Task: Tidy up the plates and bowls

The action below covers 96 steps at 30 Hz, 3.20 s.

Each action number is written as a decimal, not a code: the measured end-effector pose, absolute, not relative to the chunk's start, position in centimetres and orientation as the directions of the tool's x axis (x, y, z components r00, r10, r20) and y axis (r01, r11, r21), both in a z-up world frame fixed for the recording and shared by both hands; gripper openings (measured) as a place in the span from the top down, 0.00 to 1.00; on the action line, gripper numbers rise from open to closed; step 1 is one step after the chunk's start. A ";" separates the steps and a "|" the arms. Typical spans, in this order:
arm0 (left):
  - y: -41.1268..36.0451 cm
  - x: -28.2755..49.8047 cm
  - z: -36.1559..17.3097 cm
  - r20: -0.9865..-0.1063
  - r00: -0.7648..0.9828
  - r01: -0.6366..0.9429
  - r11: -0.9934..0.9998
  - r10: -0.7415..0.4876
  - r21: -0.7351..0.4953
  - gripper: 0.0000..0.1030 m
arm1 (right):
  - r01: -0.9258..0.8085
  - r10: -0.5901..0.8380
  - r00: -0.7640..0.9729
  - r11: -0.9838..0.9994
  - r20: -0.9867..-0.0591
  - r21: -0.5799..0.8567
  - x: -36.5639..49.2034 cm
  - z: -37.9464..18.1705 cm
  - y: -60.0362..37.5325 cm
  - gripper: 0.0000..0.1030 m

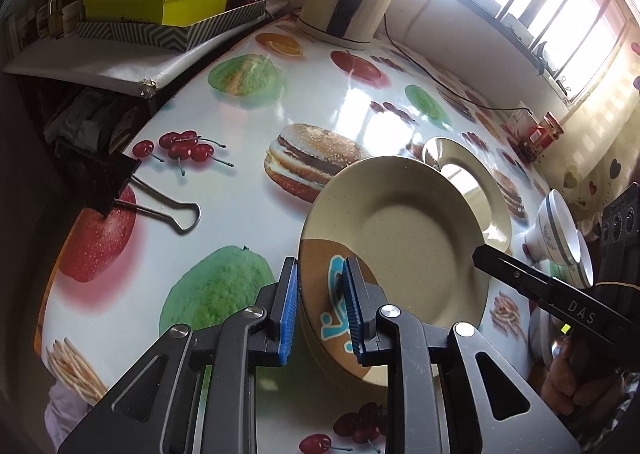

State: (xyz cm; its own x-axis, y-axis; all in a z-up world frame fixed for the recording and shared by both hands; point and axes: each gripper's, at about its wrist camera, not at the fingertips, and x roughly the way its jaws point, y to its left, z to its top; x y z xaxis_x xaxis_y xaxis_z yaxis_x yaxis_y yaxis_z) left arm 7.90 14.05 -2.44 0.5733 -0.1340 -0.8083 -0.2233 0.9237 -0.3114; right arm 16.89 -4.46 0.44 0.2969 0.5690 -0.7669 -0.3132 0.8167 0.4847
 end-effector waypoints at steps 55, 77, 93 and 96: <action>12.3 9.6 -0.7 -0.803 0.581 -0.174 0.944 -0.132 -0.281 0.77 | -0.157 0.492 0.410 0.868 -0.768 0.471 16.0 0.3 -9.4 0.65; 8.5 16.8 0.2 -0.811 0.546 -0.051 0.958 -0.210 -0.282 0.77 | -0.072 0.428 0.448 0.892 -0.785 0.446 18.7 0.0 -12.9 0.64; 7.4 23.1 -1.6 -0.842 0.478 -0.013 0.957 -0.249 -0.290 0.77 | -0.020 0.424 0.442 0.886 -0.791 0.464 21.4 -1.2 -12.7 0.64; 7.4 23.6 -2.0 -0.845 0.467 -0.015 0.953 -0.260 -0.301 0.77 | -0.007 0.419 0.445 0.885 -0.792 0.465 21.7 -1.3 -13.0 0.64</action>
